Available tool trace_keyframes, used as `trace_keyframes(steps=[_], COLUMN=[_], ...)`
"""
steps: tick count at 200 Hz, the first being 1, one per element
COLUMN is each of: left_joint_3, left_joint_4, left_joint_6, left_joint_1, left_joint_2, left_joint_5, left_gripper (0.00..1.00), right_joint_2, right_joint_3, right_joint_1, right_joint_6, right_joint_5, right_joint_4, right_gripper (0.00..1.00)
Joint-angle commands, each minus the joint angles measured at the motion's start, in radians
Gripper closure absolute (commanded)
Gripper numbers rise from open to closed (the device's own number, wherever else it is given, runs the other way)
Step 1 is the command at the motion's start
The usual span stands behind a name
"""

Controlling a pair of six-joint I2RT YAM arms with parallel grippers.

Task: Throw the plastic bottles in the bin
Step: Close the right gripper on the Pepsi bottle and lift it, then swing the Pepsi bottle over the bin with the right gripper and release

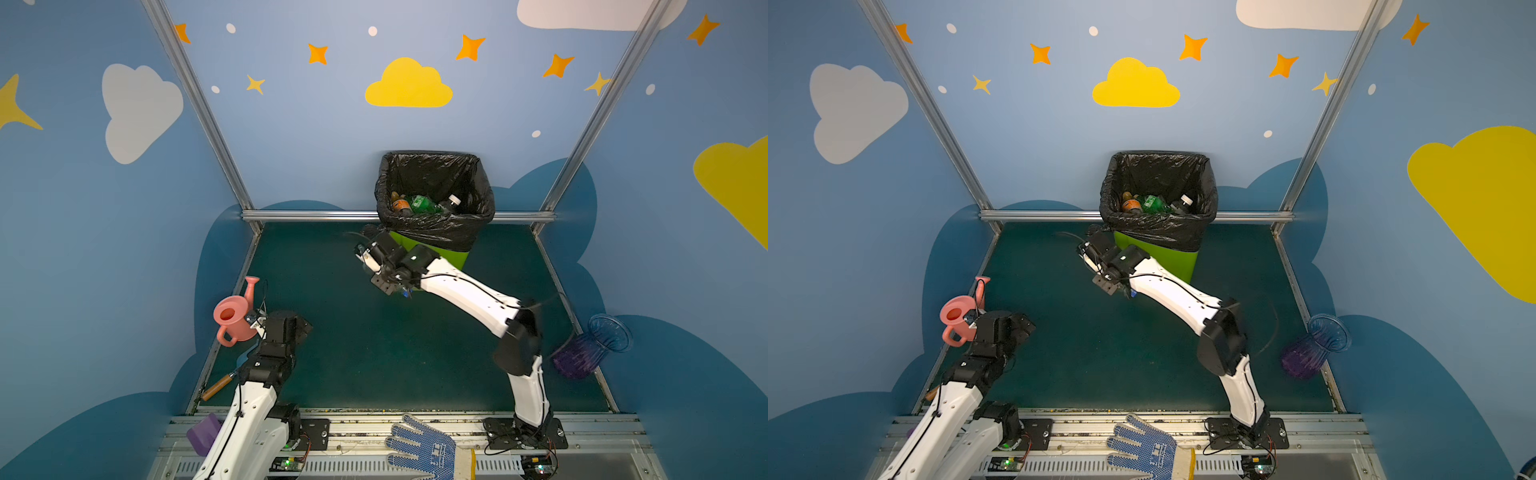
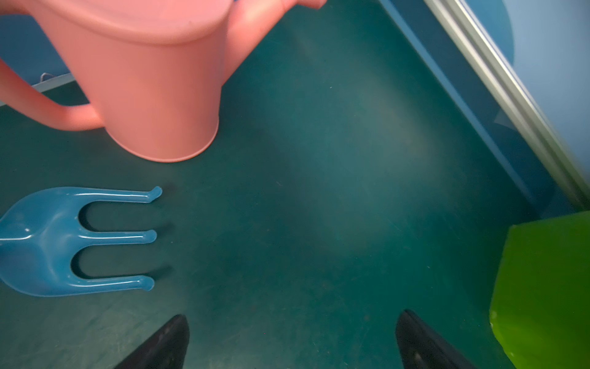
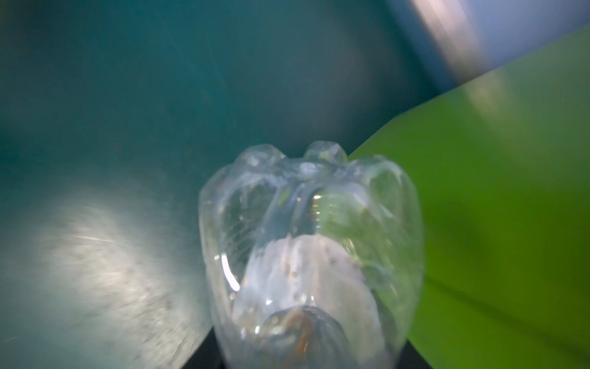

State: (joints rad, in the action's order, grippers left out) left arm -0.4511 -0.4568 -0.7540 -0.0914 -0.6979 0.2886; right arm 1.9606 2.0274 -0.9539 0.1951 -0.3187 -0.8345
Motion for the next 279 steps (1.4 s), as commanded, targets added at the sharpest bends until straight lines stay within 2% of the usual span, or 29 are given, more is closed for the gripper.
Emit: trace_keyframes(steps=[1, 24, 49, 73, 83, 104, 119, 137, 150, 156, 160, 165, 169, 179, 199, 228, 279], left_joint_3=[0.006, 0.003, 0.004, 0.006, 0.005, -0.002, -0.010, -0.014, -0.017, -0.021, -0.022, -0.024, -0.024, -0.014, -0.002, 0.006, 0.012], left_joint_4=[0.022, 0.045, 0.063, 0.074, 0.075, 0.075, 0.067, 0.065, 0.056, 0.046, 0.039, 0.029, 0.026, 0.032, 0.032, 0.038, 0.046], left_joint_6=[-0.019, -0.021, -0.020, -0.029, -0.035, -0.043, -0.044, -0.043, -0.038, -0.035, -0.033, -0.029, -0.026, -0.012, -0.010, -0.018, -0.024], left_joint_1=[0.004, 0.004, 0.004, 0.005, 0.005, 0.004, 0.004, 0.004, 0.004, 0.004, 0.005, 0.004, 0.005, 0.005, 0.004, 0.005, 0.004], left_joint_2=[-0.024, -0.053, -0.079, -0.095, -0.100, -0.101, -0.099, -0.091, -0.080, -0.073, -0.067, -0.058, -0.050, -0.035, -0.019, -0.023, -0.032], left_joint_5=[0.044, 0.053, 0.054, 0.040, 0.031, 0.014, 0.009, 0.009, 0.014, 0.019, 0.023, 0.030, 0.035, 0.042, 0.039, 0.029, 0.003], left_gripper=[0.00, 0.00, 0.00, 0.00, 0.00, 0.00, 0.00, 0.00, 0.00, 0.00, 0.00, 0.00, 0.00, 0.00, 0.00, 0.00, 0.00], right_joint_2=[-0.232, -0.436, -0.590, -0.665, -0.649, -0.552, -0.403, -0.173, -0.031, 0.013, 0.027, 0.027, 0.016, -0.050, -0.238, -0.324, -0.365], right_joint_3=[-0.024, -0.067, -0.087, -0.133, -0.099, 0.014, 0.125, 0.332, 0.521, 0.604, 0.653, 0.696, 0.706, 0.658, 0.454, 0.435, 0.349], right_joint_1=[-0.045, -0.108, -0.164, -0.140, -0.065, 0.195, 0.330, 0.453, 0.483, 0.483, 0.483, 0.481, 0.479, 0.475, 0.472, 0.475, 0.501], right_joint_6=[0.067, 0.225, 0.389, 0.482, 0.426, 0.140, 0.000, -0.131, -0.153, -0.136, -0.125, -0.123, -0.128, -0.135, -0.132, -0.110, -0.120], right_joint_5=[-0.049, -0.103, -0.146, -0.117, -0.072, 0.152, 0.283, 0.450, 0.473, 0.470, 0.471, 0.464, 0.452, 0.408, 0.380, 0.366, 0.375], right_joint_4=[0.137, 0.345, 0.556, 0.718, 0.680, 0.513, 0.396, 0.198, 0.029, -0.049, -0.077, -0.085, -0.065, 0.046, 0.308, 0.307, 0.292], right_gripper=[0.59, 0.59, 0.60, 0.57, 0.57, 0.57, 0.56, 0.53, 0.48, 0.42, 0.31, 0.19, 0.15, 0.11, 0.02, 0.02, 0.02])
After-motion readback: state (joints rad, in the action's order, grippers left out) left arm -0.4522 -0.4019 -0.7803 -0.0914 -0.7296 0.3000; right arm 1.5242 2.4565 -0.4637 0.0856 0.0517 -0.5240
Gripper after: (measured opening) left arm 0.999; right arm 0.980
